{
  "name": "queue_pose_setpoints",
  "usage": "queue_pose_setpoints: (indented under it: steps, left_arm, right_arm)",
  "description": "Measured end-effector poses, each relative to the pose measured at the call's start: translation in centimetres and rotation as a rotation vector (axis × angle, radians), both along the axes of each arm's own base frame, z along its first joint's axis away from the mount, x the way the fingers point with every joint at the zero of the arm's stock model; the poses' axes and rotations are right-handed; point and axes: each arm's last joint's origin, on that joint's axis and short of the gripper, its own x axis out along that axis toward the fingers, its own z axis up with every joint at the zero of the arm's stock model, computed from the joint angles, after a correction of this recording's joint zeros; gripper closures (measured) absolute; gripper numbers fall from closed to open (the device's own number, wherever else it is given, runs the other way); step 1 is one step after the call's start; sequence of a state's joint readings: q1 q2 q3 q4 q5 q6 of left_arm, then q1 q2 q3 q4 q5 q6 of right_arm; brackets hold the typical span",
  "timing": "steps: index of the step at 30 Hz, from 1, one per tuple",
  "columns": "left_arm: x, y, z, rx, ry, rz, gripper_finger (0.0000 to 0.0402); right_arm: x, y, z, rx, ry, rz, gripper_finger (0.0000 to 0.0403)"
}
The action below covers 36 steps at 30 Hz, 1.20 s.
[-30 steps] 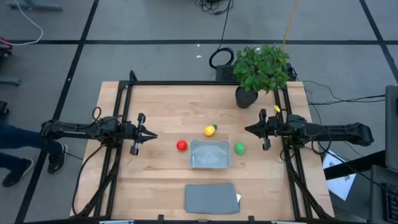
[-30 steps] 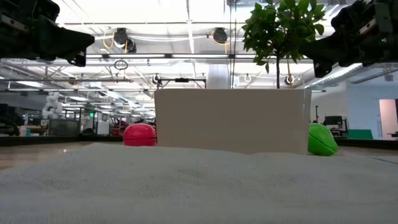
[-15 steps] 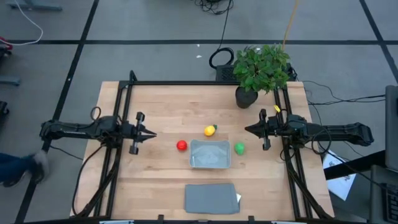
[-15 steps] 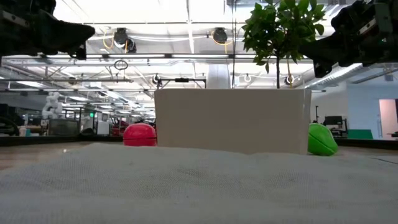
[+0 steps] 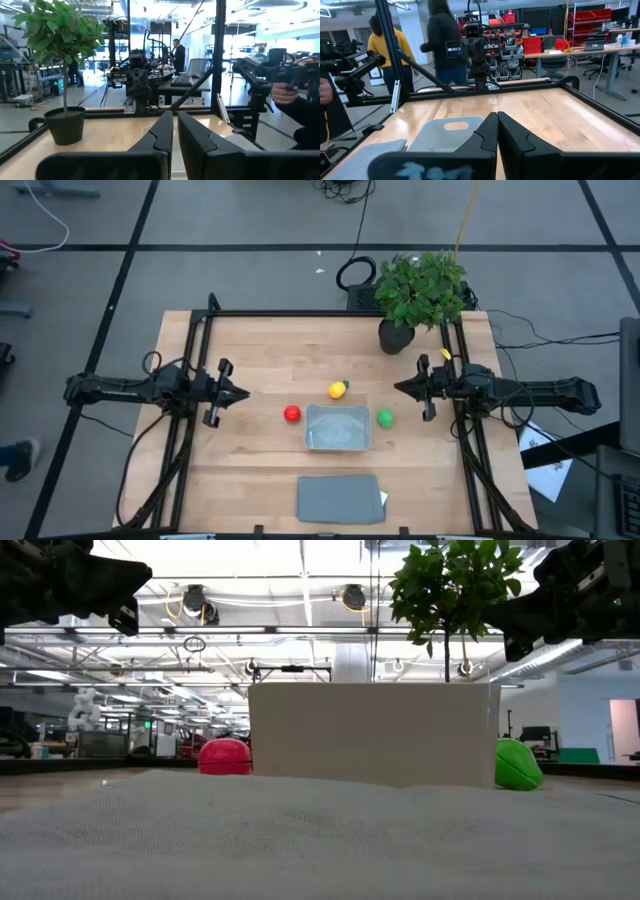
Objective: Pick and placing Produce into tupperware
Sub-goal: Put the pear into the gray bin
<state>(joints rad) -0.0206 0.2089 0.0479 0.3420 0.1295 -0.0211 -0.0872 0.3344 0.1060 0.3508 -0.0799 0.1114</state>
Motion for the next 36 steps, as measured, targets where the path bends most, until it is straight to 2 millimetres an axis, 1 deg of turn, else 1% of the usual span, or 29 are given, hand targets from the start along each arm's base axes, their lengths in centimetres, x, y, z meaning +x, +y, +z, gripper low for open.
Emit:
queue_pose_setpoints:
  steps: [4, 8, 10, 12, 14, 16, 19, 22, 28, 31, 36]
  left_arm:
    - [-0.1, 0.0, 0.5, 0.023, -0.04, 0.007, 0.0371]
    - [0.0, 0.2, 1.0, 0.014, -0.042, 0.058, 0.0371]
    - [0.1, 0.3, 1.4, 0.024, -0.025, 0.099, 0.0374]
    - [0.2, 0.4, 1.9, 0.053, 0.008, 0.143, 0.0387]
    - [0.5, 0.5, 2.2, 0.072, 0.06, 0.198, 0.0397]
    - [0.8, 0.6, 2.7, 0.08, 0.086, 0.235, 0.0397]
    - [1.3, 0.6, 3.8, 0.085, 0.09, 0.24, 0.04]
    - [2.0, 0.6, 5.2, 0.101, 0.08, 0.234, 0.0399]
    - [3.1, 0.5, 7.2, 0.127, 0.085, 0.211, 0.0396]
    - [3.5, 0.5, 7.5, 0.129, 0.094, 0.201, 0.039]
    - [4.2, 0.5, 6.7, 0.185, 0.14, 0.203, 0.0383]
  right_arm:
    - [0.0, 0.0, 0.4, -0.07, -0.039, -0.004, 0.0403]
    - [0.0, 0.0, 1.0, -0.084, -0.103, -0.009, 0.0403]
    - [0.1, 0.0, 1.4, -0.089, -0.141, -0.013, 0.0403]
    - [0.3, 0.0, 1.8, -0.084, -0.156, -0.013, 0.0403]
    - [0.6, 0.0, 2.4, -0.082, -0.145, -0.01, 0.0403]
    - [1.1, -0.1, 2.8, -0.081, -0.121, -0.018, 0.0403]
    - [1.8, -0.2, 2.6, -0.067, -0.065, -0.035, 0.0403]
    - [2.4, -0.2, 2.2, -0.073, -0.017, -0.031, 0.0403]
    - [2.8, 0.0, 1.9, -0.095, 0.007, -0.01, 0.0403]
    - [2.8, 0.3, 1.8, -0.138, 0.011, 0.008, 0.0403]
    - [2.8, 0.6, 1.7, -0.182, 0.019, 0.029, 0.0403]
